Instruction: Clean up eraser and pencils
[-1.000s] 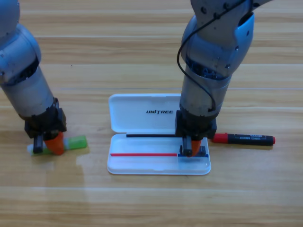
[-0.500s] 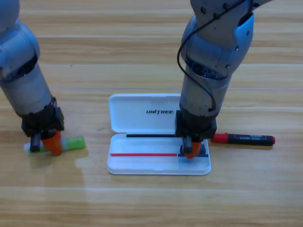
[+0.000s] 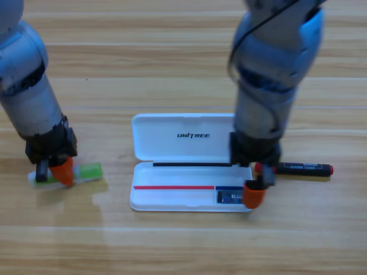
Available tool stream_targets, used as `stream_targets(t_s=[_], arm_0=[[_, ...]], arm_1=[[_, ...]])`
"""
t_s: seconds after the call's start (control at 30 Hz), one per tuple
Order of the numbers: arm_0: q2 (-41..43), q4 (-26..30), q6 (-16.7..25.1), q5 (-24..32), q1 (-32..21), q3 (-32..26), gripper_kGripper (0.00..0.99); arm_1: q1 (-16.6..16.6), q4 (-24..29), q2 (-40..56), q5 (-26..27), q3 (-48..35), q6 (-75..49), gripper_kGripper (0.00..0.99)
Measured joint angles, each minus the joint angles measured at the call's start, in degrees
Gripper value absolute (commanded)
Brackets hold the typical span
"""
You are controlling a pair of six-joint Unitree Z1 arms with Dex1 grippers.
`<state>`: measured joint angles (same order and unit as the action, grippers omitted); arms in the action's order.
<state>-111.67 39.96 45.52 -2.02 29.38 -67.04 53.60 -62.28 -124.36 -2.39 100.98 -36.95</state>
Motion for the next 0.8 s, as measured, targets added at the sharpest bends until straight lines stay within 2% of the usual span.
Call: stream_targets(t_s=[0.2, 0.3, 0.53, 0.67, 0.8], arm_0=[[0.79, 5.28, 0.0, 0.0, -0.01, -4.96, 0.0], [1.68, 9.84, -0.01, 0.23, -0.02, -9.64, 0.0], [2.13, 18.55, -1.61, 3.69, 1.64, -19.32, 0.0], [2.12, 21.14, -3.16, 4.81, 4.54, -22.35, 0.0], [2.12, 22.43, -4.06, 5.98, 7.48, -24.04, 0.0]], arm_1=[[-0.75, -0.6, 11.27, -0.14, -7.56, -0.21, 0.916], [-3.09, -0.47, 14.23, -0.34, -10.78, -2.97, 0.916], [-11.26, 6.83, 11.05, -0.71, -13.83, -7.75, 0.911], [-13.7, 8.87, 7.05, -0.72, -13.77, -9.58, 0.91], [-14.69, 10.82, 3.61, -0.71, -12.82, -10.2, 0.907]])
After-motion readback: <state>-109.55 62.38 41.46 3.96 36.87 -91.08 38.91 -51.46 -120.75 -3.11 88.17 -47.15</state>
